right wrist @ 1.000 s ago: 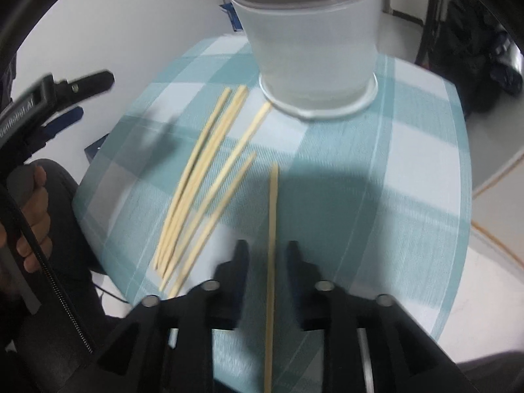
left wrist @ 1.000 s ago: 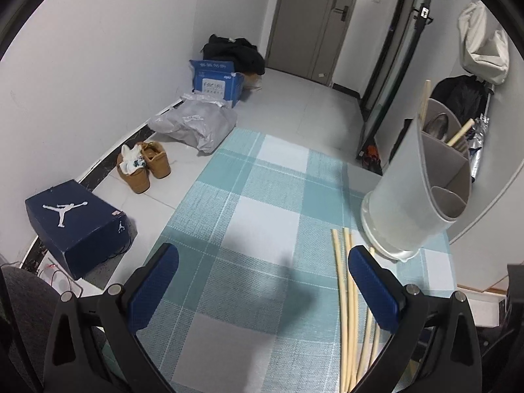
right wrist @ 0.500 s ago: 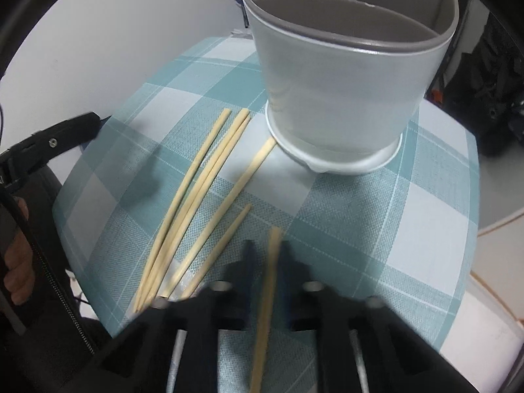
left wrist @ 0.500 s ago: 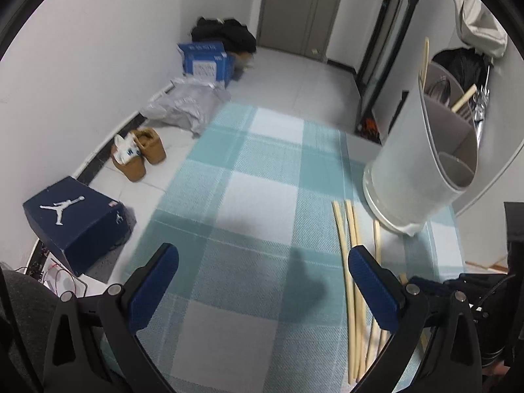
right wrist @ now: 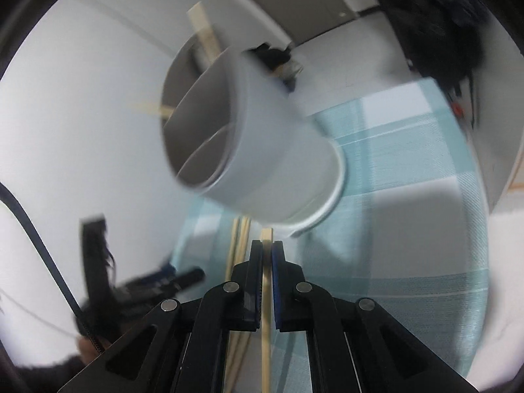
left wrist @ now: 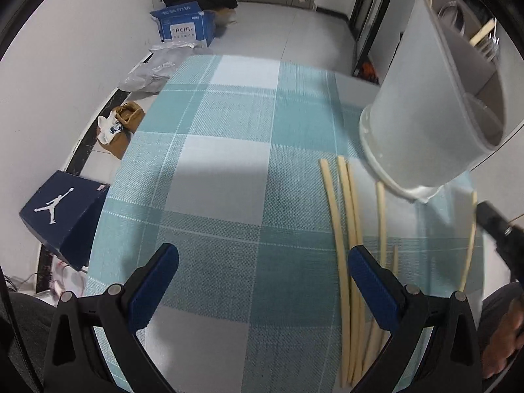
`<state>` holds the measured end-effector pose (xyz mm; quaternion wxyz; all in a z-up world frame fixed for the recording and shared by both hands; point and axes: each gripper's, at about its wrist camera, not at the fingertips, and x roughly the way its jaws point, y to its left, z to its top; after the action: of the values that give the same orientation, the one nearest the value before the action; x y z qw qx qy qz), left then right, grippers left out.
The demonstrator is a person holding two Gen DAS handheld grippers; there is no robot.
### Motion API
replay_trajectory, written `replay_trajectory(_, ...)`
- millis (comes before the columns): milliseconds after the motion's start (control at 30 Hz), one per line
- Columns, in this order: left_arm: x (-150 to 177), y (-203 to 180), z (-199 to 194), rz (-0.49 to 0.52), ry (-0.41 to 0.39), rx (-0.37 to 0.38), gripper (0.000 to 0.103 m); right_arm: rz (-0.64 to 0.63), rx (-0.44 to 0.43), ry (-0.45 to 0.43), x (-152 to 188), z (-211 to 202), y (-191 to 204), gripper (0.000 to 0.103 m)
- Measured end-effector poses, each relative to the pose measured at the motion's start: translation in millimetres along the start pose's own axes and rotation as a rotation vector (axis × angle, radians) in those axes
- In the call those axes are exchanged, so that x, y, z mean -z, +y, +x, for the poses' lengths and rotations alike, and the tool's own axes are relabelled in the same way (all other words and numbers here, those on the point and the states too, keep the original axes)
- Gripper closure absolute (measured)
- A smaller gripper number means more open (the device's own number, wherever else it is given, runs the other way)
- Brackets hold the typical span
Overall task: Organize utensils
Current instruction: 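Lift the chopstick with the right gripper while the left gripper grasps another chopstick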
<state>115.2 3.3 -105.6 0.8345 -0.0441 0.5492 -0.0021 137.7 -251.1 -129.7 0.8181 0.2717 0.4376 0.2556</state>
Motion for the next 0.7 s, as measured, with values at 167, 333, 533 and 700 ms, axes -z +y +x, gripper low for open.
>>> replay_trajectory(167,0,-1,3,-0.013,0.039,0.011,0.001,0.080,-0.058,-0.050,-14,-6,-21,0.103)
replay_trajectory(333,-1,-6,7,-0.006,0.058,-0.020,0.001,0.028,-0.025,-0.020,-13,-3,-14,0.102)
replay_trajectory(533,-2,-7,14,0.003,0.091,-0.034,0.001,0.024,-0.013,0.008,-11,-4,-27,0.100)
replay_trajectory(700,-9,-10,17,0.047,0.102,-0.069,0.001,0.039,0.004,0.014,-9,-2,-28,0.094)
